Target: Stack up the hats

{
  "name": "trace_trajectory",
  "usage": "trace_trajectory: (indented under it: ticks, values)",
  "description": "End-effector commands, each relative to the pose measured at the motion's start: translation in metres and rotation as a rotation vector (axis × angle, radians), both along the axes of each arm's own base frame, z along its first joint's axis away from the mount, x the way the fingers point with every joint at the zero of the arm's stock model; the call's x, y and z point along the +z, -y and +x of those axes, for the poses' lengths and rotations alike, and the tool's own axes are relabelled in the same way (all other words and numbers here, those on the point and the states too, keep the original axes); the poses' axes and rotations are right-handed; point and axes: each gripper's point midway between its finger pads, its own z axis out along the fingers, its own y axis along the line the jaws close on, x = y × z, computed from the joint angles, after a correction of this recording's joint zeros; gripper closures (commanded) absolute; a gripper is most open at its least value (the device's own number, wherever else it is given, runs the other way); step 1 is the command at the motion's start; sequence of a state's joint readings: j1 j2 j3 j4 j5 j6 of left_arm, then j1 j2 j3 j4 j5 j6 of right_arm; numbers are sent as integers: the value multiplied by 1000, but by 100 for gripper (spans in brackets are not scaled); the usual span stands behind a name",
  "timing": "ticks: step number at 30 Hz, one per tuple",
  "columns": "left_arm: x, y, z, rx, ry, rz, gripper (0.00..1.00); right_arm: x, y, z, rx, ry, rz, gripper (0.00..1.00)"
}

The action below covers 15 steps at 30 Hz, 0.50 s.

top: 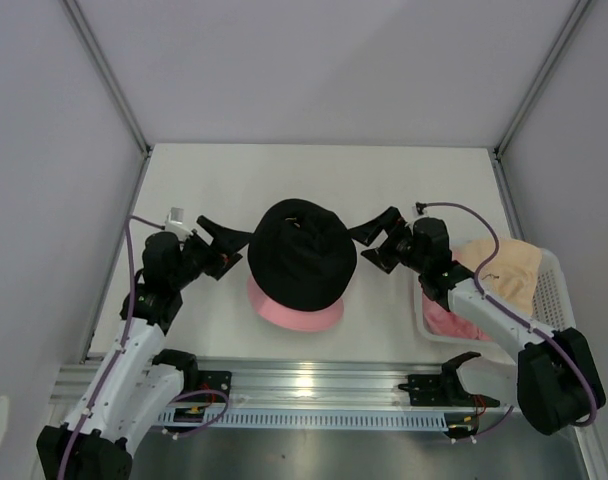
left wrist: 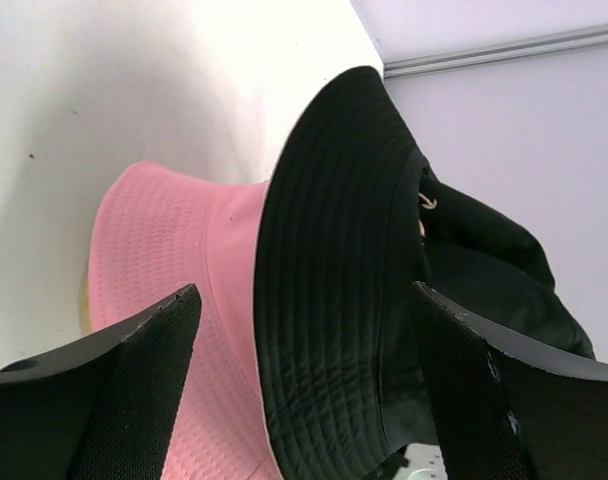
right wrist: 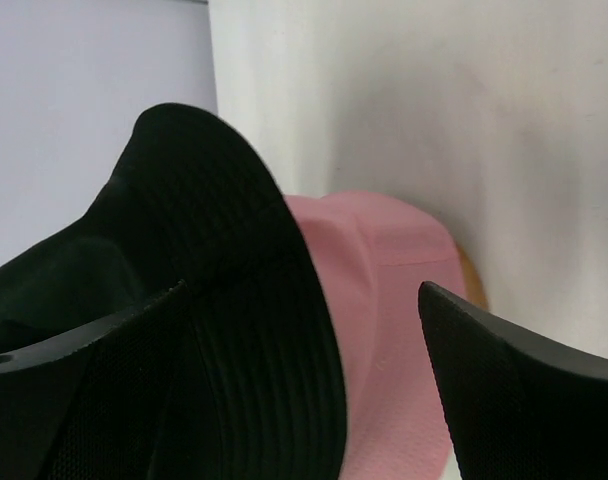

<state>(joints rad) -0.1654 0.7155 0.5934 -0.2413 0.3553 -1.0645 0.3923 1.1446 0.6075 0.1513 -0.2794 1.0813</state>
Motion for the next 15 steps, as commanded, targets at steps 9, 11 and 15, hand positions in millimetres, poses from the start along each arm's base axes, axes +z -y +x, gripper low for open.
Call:
trace_trajectory:
  ticks: [9, 11, 15]
  values:
    - [9, 7, 20, 16, 24, -126, 16, 7, -30, 11, -52, 6, 146, 20]
    - [5, 8, 22, 14, 7, -130, 19, 6, -31, 10, -48, -1, 147, 28]
    - [-2, 14, 21, -8, -28, -144, 23, 5, -30, 5, -62, -10, 170, 38]
